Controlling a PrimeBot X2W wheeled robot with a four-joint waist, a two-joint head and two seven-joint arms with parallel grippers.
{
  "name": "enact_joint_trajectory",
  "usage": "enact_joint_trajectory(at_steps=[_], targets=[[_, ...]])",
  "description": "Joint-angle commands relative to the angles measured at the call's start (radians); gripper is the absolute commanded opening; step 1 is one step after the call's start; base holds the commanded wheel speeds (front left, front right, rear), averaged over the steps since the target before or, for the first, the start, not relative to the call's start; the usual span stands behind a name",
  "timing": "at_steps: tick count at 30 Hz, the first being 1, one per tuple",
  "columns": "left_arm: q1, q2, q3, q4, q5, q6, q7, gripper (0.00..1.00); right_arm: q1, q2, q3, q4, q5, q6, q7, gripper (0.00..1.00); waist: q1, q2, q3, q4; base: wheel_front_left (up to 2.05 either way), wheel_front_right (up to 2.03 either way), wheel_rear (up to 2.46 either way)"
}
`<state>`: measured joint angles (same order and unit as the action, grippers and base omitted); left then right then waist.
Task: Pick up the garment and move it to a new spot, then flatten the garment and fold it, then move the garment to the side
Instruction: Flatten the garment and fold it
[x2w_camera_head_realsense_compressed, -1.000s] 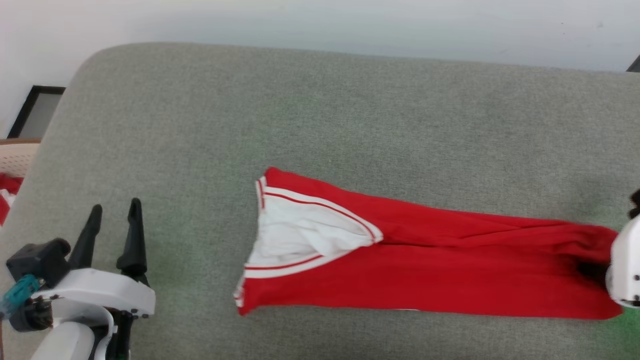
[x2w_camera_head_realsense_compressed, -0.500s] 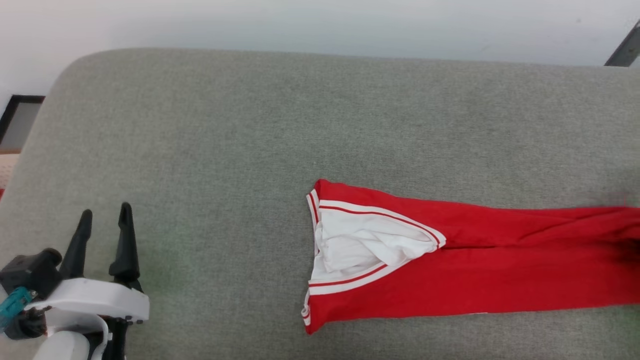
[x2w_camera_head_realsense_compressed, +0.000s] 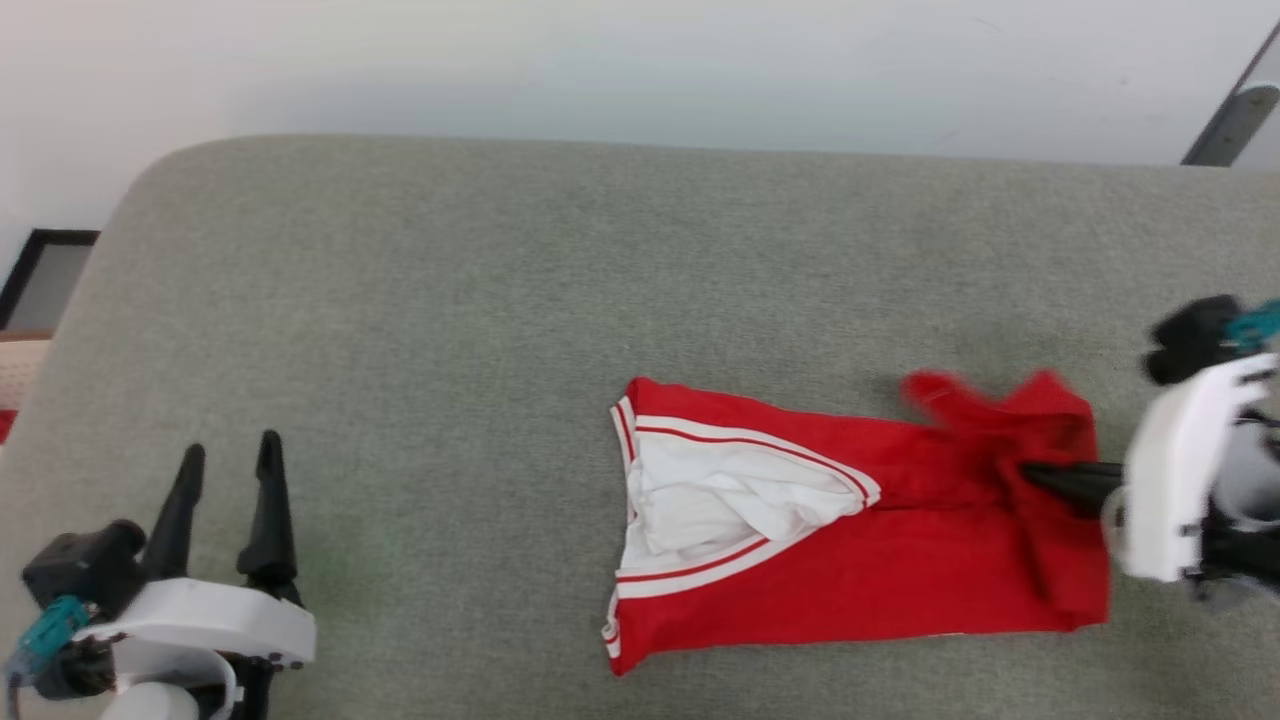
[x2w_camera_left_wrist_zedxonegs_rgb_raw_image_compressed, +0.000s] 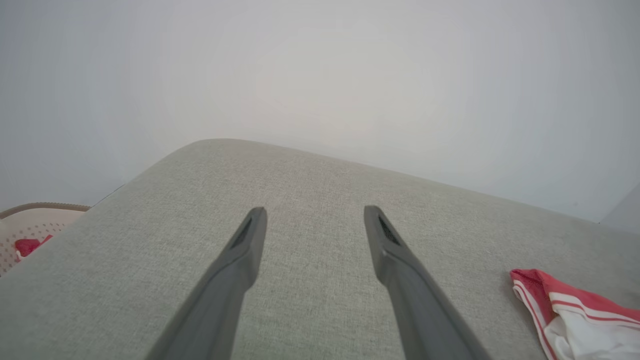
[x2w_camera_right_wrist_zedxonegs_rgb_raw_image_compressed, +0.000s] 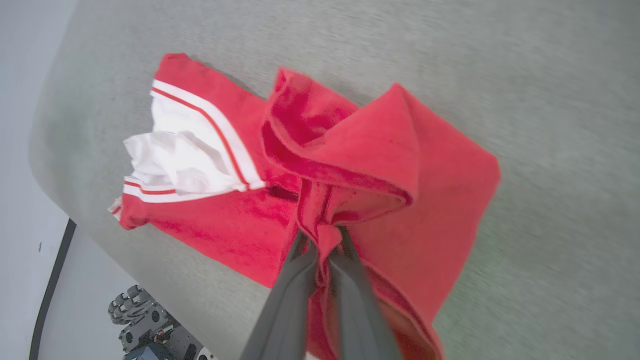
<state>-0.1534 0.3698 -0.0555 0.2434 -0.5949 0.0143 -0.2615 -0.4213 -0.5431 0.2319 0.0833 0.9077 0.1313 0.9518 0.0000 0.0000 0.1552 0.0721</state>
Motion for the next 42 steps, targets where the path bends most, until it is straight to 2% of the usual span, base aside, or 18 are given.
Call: enact_joint_trajectory(at_steps=[1, 8, 13, 18, 22, 24, 25, 31, 42], targets=[[0.001, -0.006, -0.003, 0.007, 0.01, -0.011, -0.004, 1.0, -0.019, 0.022, 0.029, -0.016, 0.007, -0.001, 0.001, 0.0, 0.0, 0.0, -0.01, 0.02, 0.0, 0.0, 0.0], [-0.039, -0.037, -0.034, 0.043, 0.029, -0.036, -0.004, 1.0, -0.09, 0.119, 0.179, -0.013, 0.032, -0.001, -0.02, 0.0, 0.0, 0.0, -0.023, 0.094, 0.0, 0.0, 0.0], [-0.073, -0.063, -0.057, 0.073, 0.044, -0.055, -0.004, 1.0, -0.144, 0.164, 0.271, 0.03, 0.039, -0.001, -0.042, 0.0, 0.0, 0.0, -0.025, 0.15, 0.0, 0.0, 0.0], [-0.098, -0.082, -0.059, 0.1, 0.053, -0.071, -0.004, 1.0, -0.186, 0.205, 0.35, 0.095, 0.038, -0.001, -0.086, 0.0, 0.0, 0.0, -0.024, 0.185, 0.0, 0.0, 0.0], [-0.113, -0.097, -0.051, 0.121, 0.063, -0.086, -0.004, 1.0, -0.224, 0.229, 0.411, 0.197, -0.001, -0.001, -0.143, 0.0, 0.0, 0.0, -0.02, 0.195, 0.0, 0.0, 0.0], [-0.115, -0.1, -0.044, 0.13, 0.068, -0.091, -0.004, 1.0, -0.241, 0.235, 0.428, 0.231, -0.011, -0.001, -0.166, 0.45, 0.0, 0.0, -0.019, 0.193, 0.0, 0.0, 0.0], [-0.118, -0.102, -0.04, 0.132, 0.07, -0.094, -0.004, 1.0, -0.251, 0.235, 0.438, 0.241, -0.017, -0.001, -0.178, 1.0, 0.0, 0.0, -0.019, 0.19, 0.0, 0.0, 0.0], [-0.107, -0.1, -0.006, 0.14, 0.082, -0.103, -0.004, 1.0, -0.274, 0.22, 0.469, 0.235, 0.024, -0.001, -0.223, 1.0, 0.0, 0.0, -0.029, 0.155, 0.0, 0.0, 0.0], [-0.06, -0.081, 0.051, 0.119, 0.1, -0.119, -0.004, 1.0, -0.214, 0.079, 0.416, 0.109, 0.038, -0.001, -0.344, 1.0, 0.0, 0.0, -0.062, 0.059, 0.0, 0.0, 0.0]])
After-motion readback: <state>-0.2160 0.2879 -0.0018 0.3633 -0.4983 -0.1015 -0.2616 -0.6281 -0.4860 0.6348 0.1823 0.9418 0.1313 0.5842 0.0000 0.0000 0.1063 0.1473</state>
